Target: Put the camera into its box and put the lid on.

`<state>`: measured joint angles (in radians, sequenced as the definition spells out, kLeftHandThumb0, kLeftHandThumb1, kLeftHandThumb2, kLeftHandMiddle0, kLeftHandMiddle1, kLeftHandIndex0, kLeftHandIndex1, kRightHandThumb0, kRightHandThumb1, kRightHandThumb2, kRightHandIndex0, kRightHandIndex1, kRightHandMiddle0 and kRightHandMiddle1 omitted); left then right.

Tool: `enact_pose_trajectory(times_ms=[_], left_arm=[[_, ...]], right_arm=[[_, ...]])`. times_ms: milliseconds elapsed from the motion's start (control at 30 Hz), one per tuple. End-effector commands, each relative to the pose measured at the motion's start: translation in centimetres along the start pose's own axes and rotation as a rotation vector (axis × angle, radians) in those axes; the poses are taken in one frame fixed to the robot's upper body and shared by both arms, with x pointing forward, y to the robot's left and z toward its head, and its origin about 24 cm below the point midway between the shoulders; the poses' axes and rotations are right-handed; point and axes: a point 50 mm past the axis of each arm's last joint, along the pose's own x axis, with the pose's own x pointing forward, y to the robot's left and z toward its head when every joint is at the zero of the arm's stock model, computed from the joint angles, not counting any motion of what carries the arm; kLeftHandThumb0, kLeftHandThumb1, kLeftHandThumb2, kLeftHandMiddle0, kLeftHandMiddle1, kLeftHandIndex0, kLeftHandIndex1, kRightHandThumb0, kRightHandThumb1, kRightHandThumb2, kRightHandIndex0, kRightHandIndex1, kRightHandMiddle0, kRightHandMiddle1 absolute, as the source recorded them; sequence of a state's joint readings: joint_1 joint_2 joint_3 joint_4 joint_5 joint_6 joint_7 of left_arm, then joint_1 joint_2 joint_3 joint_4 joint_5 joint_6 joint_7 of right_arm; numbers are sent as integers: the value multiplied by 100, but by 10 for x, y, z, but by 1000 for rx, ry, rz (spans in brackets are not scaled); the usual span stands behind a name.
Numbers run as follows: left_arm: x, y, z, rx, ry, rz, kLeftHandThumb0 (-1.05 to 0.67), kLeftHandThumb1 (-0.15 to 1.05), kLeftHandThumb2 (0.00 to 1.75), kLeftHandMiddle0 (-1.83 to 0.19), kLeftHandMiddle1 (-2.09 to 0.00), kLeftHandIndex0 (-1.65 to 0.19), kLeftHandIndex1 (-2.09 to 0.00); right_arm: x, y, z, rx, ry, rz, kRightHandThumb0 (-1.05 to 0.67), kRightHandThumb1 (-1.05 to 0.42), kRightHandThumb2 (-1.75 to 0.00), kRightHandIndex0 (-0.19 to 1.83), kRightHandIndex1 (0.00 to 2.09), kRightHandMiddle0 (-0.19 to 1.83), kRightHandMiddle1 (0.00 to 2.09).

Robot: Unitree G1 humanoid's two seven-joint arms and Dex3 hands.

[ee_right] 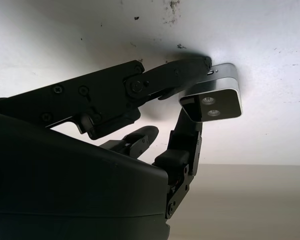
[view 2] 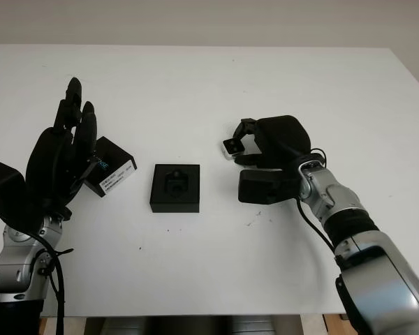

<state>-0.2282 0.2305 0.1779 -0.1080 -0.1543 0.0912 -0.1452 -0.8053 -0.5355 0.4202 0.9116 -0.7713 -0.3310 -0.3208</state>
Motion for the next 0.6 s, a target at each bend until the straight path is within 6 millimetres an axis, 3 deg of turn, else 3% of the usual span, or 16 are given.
enact_pose_trajectory(times_ms=[0,567], left_arm=[[1,0,2,16,-5,-6,-76,105,54,19,0,19,0],[0,-1,1,3,2,-7,-75,105,51,19,0,19,0]], right_arm=[[-1,2,-2,-5,-3,11,-42,-91,-5,61,10,57,108],[-3,3,-9,129,60,40,-42,-91,-5,58,8,55,111]])
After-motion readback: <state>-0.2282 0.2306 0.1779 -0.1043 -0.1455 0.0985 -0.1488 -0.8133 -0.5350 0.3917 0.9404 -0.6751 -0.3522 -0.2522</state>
